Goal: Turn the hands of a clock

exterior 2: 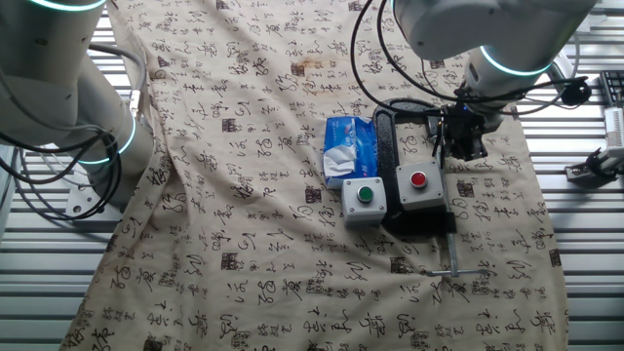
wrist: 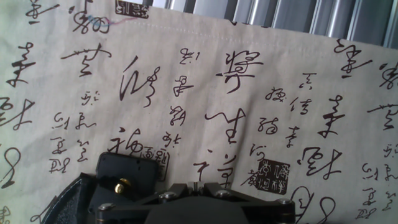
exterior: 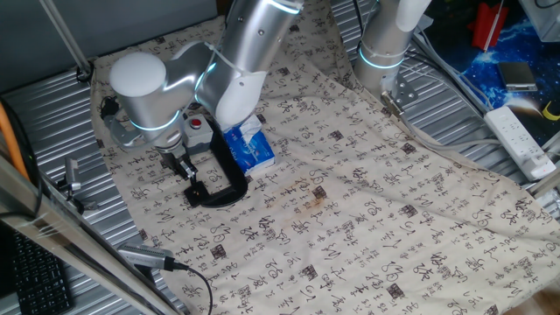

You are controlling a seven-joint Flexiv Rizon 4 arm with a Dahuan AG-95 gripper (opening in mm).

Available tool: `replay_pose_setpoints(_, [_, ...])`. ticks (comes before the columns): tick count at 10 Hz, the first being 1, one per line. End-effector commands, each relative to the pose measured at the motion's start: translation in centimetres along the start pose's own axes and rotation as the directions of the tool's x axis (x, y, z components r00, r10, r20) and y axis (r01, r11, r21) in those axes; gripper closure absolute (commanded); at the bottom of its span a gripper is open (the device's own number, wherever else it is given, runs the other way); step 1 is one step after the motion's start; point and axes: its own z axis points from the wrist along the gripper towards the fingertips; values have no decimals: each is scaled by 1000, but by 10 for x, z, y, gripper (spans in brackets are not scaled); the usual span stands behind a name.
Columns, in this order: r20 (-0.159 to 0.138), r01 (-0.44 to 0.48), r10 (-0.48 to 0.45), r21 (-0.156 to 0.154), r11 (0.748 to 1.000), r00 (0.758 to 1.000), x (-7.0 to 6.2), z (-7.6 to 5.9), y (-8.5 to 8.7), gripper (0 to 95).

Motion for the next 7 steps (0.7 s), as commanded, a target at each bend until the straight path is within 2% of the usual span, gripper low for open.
replay_pose_setpoints(1, [1,2,-2,-1,1000,1000,-1,1,0,950])
replay_pose_setpoints(6, [3,7,-7,-2,1000,1000,-6,0,0,950])
replay_pose_setpoints(7, [4,8,-8,-6,1000,1000,-14,-1,-1,950])
